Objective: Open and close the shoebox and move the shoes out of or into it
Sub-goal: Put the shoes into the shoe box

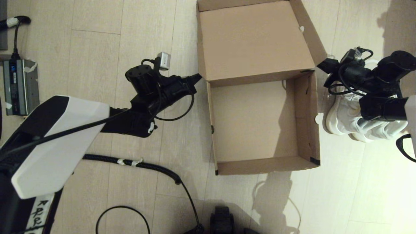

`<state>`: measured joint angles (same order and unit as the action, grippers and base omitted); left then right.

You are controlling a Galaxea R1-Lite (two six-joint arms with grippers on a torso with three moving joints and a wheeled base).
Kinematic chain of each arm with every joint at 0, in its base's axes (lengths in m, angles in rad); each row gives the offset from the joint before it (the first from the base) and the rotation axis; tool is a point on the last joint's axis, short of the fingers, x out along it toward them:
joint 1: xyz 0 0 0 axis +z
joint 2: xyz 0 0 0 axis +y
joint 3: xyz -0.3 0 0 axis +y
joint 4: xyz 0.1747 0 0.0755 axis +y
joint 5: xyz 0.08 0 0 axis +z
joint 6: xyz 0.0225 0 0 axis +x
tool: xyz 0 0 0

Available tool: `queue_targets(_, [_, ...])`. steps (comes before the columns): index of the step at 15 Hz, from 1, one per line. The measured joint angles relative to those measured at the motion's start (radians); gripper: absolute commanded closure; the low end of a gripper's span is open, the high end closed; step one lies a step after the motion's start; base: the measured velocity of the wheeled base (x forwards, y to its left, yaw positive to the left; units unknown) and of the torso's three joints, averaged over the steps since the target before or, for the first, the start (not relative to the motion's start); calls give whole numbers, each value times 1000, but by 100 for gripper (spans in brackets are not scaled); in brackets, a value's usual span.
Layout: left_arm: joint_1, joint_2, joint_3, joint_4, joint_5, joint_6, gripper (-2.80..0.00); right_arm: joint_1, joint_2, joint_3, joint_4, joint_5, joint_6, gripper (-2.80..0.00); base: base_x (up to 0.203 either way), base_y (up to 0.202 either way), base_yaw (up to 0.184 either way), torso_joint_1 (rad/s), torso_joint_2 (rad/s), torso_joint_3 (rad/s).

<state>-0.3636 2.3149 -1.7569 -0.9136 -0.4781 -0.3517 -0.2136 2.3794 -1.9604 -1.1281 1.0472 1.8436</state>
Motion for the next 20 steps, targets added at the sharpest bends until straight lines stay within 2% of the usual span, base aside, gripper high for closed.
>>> queue_targets(3, [2,-6,16,-5,14,0,0,-12,-38,8,3,21,4,0,0,0,0,0,0,0])
queue_targets(5, [4,-37,83,-10,31,5,0,-42,-111,43,4,34,6,0,0,0,0,0,0,0])
queue_targets(8, [21,-122,286,-44,72,46,0,-92,-265,219,3,47,-10,0,0,0,0,0,0,0])
queue_targets(10, [34,-193,469,-121,82,67,0,-118,-345,396,5,60,-109,0,0,0,0,0,0,0])
queue_targets(11, [40,-228,550,-169,87,72,0,-118,-373,490,16,58,-201,0,0,0,0,0,0,0])
queue_targets(12, [46,-270,625,-215,93,77,0,-109,-397,589,37,40,-326,0,0,0,0,0,0,0])
queue_targets(14, [48,-354,730,-262,120,81,0,-35,-436,739,110,-56,-622,0,0,0,0,0,0,0])
queue_targets(15, [51,-391,763,-267,134,81,0,20,-462,784,179,-144,-759,0,0,0,0,0,0,0])
queue_targets(17, [54,-457,815,-269,178,83,0,117,-548,818,389,-400,-1052,0,0,0,0,0,0,0])
queue_targets(20, [60,-515,880,-266,266,133,0,175,-723,804,761,-797,-1423,0,0,0,0,0,0,0])
